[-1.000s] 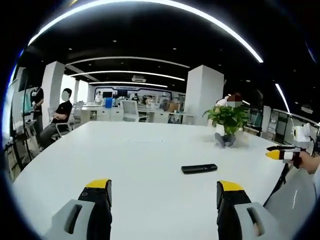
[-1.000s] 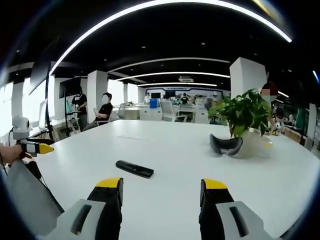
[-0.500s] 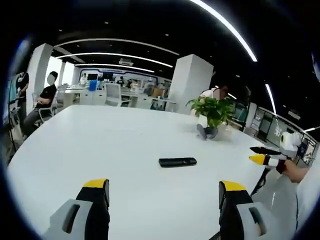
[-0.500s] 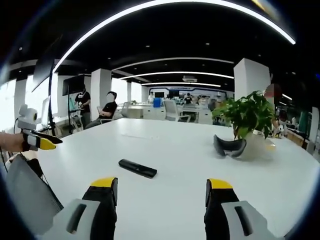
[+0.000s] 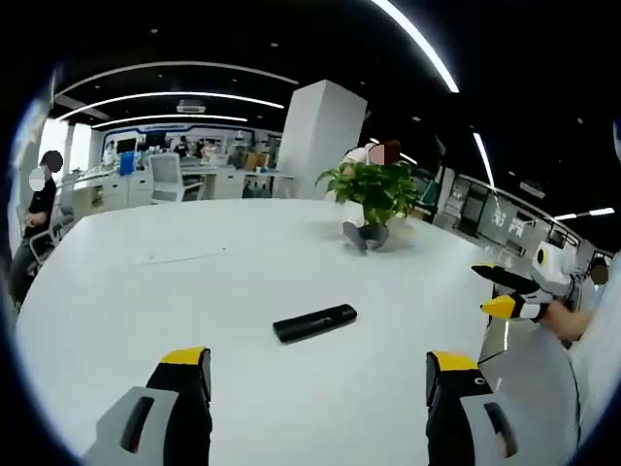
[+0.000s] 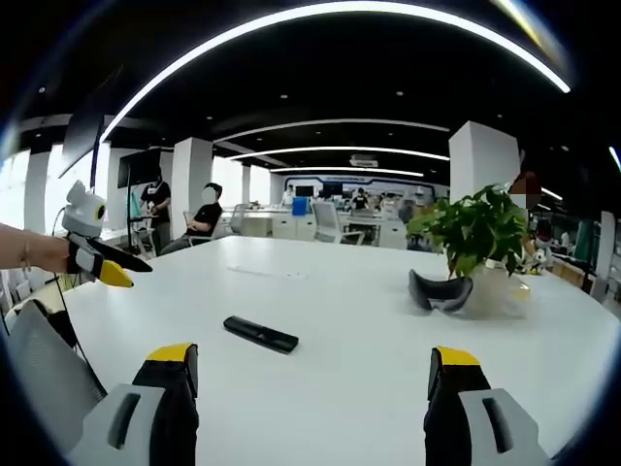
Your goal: Press the specified remote control buttons in sequence, fully releasing each button before pressing the next.
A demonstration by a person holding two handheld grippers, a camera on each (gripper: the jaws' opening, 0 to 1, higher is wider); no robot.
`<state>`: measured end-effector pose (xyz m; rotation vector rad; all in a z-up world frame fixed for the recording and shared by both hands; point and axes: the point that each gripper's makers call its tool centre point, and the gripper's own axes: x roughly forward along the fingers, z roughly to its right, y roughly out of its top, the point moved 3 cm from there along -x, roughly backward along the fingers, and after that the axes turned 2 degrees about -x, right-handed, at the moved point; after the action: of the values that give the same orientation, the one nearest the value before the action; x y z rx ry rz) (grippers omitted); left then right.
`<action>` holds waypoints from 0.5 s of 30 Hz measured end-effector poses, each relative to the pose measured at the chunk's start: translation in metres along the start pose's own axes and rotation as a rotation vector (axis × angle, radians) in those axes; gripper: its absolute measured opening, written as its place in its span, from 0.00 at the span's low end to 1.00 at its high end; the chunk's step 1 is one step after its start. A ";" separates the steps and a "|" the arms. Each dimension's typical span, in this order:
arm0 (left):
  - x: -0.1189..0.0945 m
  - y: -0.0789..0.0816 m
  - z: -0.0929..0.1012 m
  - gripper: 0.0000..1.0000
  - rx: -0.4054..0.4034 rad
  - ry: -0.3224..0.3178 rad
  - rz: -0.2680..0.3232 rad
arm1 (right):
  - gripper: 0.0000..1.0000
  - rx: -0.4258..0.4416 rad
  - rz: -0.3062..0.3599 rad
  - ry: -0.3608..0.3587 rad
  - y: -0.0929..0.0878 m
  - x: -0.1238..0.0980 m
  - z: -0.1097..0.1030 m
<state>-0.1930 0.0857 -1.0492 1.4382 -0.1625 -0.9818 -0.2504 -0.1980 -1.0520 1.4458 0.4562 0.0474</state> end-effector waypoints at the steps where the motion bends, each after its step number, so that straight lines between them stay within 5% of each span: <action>1: 0.004 0.000 -0.001 0.95 0.018 -0.008 -0.019 | 0.99 -0.004 -0.001 -0.004 0.000 0.000 0.001; 12: 0.051 -0.017 -0.004 0.94 0.221 -0.118 -0.257 | 0.94 -0.021 0.008 -0.023 0.001 0.000 0.005; 15: 0.061 -0.017 -0.005 0.94 0.233 -0.133 -0.273 | 0.89 -0.022 0.011 -0.033 0.002 -0.002 0.007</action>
<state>-0.1600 0.0526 -1.0922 1.6364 -0.1857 -1.3171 -0.2495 -0.2054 -1.0495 1.4258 0.4195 0.0366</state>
